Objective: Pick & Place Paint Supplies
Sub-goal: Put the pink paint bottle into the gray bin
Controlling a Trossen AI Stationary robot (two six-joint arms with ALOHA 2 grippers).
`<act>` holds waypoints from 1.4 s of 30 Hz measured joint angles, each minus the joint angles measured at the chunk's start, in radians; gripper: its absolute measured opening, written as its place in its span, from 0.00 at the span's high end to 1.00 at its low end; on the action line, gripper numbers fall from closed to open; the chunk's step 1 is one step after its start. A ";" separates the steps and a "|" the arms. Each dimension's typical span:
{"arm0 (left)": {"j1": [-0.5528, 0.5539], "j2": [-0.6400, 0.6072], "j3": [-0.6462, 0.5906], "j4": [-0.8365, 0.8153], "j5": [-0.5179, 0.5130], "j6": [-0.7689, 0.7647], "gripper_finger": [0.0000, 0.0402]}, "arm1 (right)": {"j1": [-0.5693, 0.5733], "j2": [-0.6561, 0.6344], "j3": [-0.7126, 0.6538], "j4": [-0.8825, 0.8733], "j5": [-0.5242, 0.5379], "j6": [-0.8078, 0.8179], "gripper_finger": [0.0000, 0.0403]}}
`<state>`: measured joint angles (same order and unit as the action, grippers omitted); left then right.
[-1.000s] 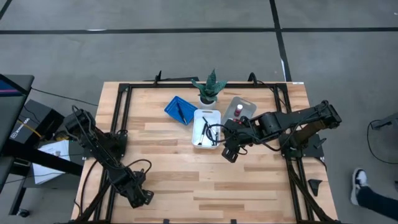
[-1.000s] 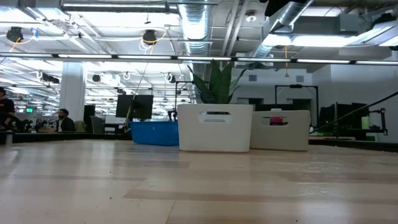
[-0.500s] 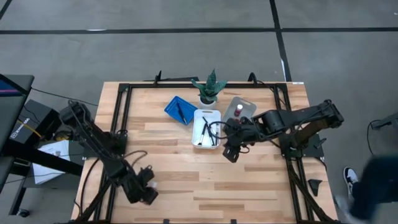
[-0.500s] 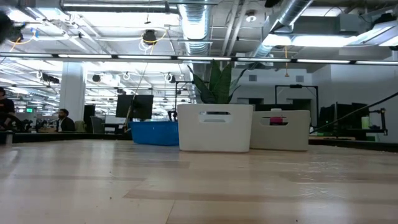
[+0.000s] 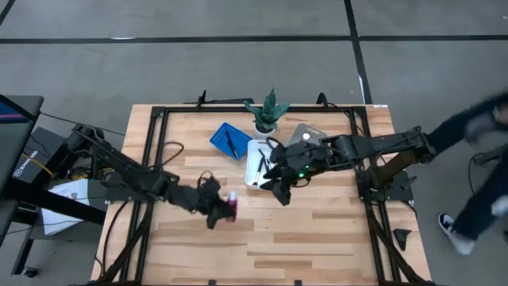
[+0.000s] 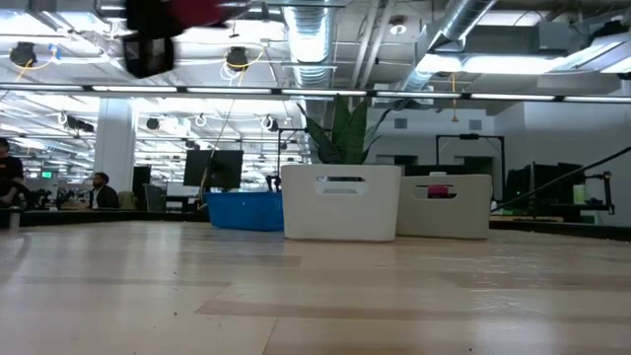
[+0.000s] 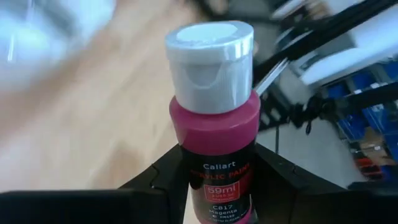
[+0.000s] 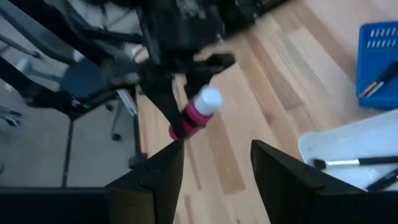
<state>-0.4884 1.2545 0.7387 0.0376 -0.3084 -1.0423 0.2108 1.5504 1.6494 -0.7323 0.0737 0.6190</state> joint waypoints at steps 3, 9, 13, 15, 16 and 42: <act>0.063 0.006 0.001 0.124 0.000 0.194 0.67 | -0.005 0.008 -0.004 0.049 -0.027 -0.011 0.52; 0.144 0.007 0.001 0.231 -0.002 0.450 0.67 | -0.006 0.013 -0.002 0.075 -0.026 -0.017 0.46; 0.166 0.007 0.001 0.242 0.001 0.598 0.67 | -0.015 0.024 -0.002 0.089 -0.025 -0.056 0.44; 0.173 0.007 0.001 0.250 0.001 0.648 0.67 | -0.020 0.032 -0.003 0.087 -0.025 -0.083 0.44; 0.175 0.007 0.001 0.259 0.000 0.671 0.67 | -0.026 0.042 -0.001 0.096 -0.025 -0.093 0.44; 0.162 0.007 0.001 0.284 -0.001 0.759 0.67 | -0.064 0.163 -0.002 0.277 -0.050 -0.171 0.44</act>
<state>-0.3267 1.2617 0.7395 0.3218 -0.3092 -0.2836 0.1473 1.7138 1.6478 -0.4557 0.0234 0.4476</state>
